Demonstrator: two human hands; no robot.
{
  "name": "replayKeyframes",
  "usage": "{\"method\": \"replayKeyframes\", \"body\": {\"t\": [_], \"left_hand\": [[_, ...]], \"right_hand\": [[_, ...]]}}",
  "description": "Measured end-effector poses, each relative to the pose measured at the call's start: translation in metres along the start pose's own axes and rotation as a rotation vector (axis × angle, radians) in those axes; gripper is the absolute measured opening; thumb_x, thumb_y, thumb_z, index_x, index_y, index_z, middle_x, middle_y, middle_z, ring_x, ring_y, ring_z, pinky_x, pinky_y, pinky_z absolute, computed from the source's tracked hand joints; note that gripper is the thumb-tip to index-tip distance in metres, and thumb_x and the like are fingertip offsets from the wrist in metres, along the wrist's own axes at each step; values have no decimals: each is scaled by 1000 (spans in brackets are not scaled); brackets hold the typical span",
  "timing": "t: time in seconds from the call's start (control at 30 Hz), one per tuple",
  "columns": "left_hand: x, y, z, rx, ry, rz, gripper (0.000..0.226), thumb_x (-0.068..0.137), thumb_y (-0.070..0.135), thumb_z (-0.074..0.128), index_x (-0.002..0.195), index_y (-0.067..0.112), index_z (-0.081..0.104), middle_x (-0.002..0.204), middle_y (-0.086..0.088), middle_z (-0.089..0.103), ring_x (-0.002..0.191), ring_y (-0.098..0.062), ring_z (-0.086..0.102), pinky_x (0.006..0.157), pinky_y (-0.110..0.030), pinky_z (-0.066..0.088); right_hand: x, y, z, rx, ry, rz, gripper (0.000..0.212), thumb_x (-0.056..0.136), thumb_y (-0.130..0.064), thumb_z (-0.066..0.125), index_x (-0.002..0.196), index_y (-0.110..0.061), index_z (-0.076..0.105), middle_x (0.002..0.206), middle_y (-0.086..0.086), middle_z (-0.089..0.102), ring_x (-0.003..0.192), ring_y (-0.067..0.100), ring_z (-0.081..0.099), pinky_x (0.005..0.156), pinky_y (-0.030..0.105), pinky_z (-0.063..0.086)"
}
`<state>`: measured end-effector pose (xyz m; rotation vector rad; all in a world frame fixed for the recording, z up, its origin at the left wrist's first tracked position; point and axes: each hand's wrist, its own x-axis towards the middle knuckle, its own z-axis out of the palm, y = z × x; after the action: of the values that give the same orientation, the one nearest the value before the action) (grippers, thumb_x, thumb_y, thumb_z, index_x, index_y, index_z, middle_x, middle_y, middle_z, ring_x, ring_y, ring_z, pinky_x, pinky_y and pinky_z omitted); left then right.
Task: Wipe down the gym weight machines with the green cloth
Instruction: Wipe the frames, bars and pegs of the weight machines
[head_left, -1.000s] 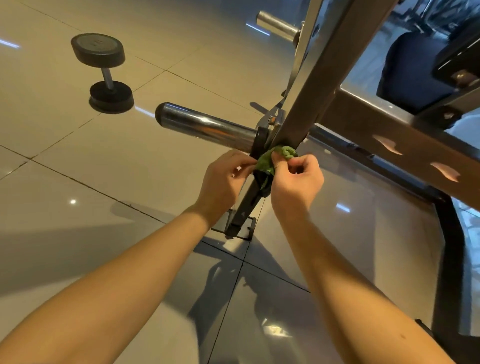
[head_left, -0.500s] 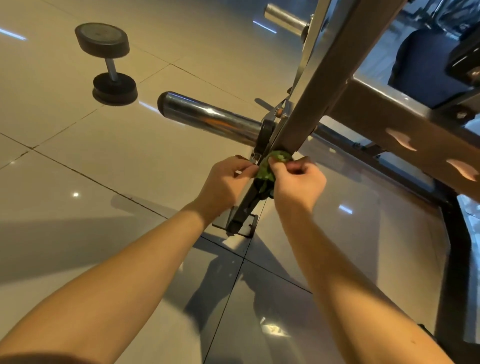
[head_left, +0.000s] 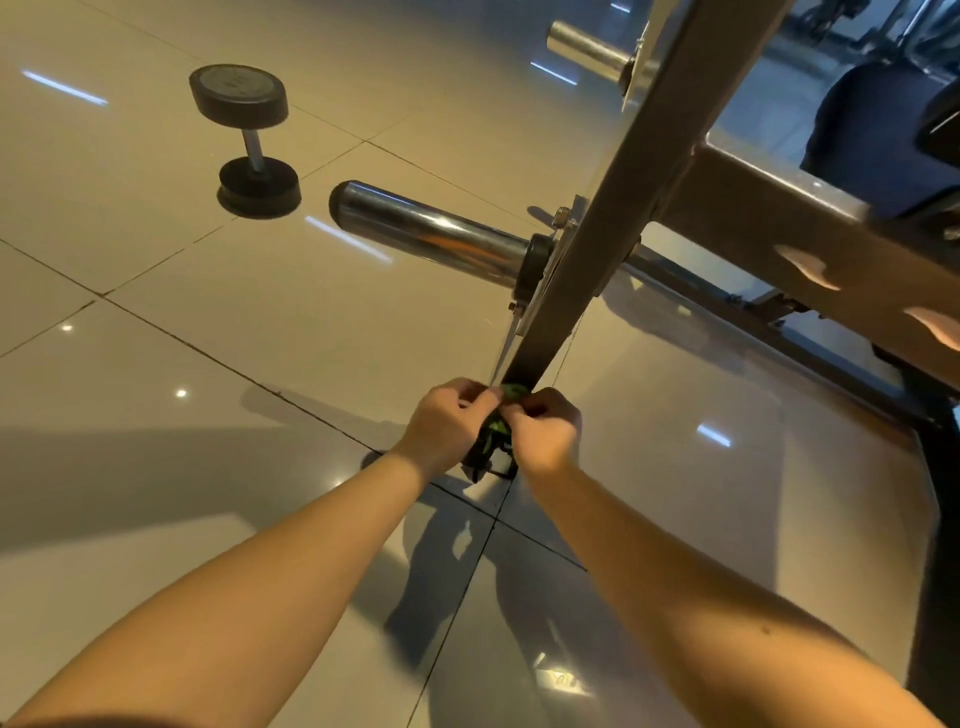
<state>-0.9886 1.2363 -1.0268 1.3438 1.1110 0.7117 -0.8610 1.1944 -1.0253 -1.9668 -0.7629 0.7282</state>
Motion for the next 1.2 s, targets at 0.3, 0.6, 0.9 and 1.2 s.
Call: {"method": "replayKeyframes", "body": {"t": [0.3,0.6,0.9,1.2], "left_hand": [[-18,-10,9,-306,81,-165,13,91,9,71,101,1,68,99,-18,72,95,-33,73,82,-38,63],[-12,-3,34,-2,261,295,19,87,5,75,98,12,62,106,-4,56,91,-17,64,79,-29,60],[14,-12,59,-53,443,80,35,89,-2,72,85,31,60,100,3,61,83,6,63,74,-7,50],[11,-71,66,95,376,-49,7,89,1,70,95,5,69,92,-12,72,89,-30,70,83,-51,58]], "right_hand": [[28,1,-51,-3,-391,-147,32,91,11,59,102,-12,79,106,9,75,98,26,72,87,37,62],[39,-16,-40,129,-172,-202,47,86,-30,81,129,-19,67,112,0,73,88,18,75,62,27,62],[50,13,-31,-47,-189,-318,63,90,-46,73,147,-27,54,108,-3,75,79,10,74,77,29,63],[51,22,-23,-328,-161,-422,69,92,-61,59,150,-25,49,109,-7,61,94,14,62,76,28,53]]}}
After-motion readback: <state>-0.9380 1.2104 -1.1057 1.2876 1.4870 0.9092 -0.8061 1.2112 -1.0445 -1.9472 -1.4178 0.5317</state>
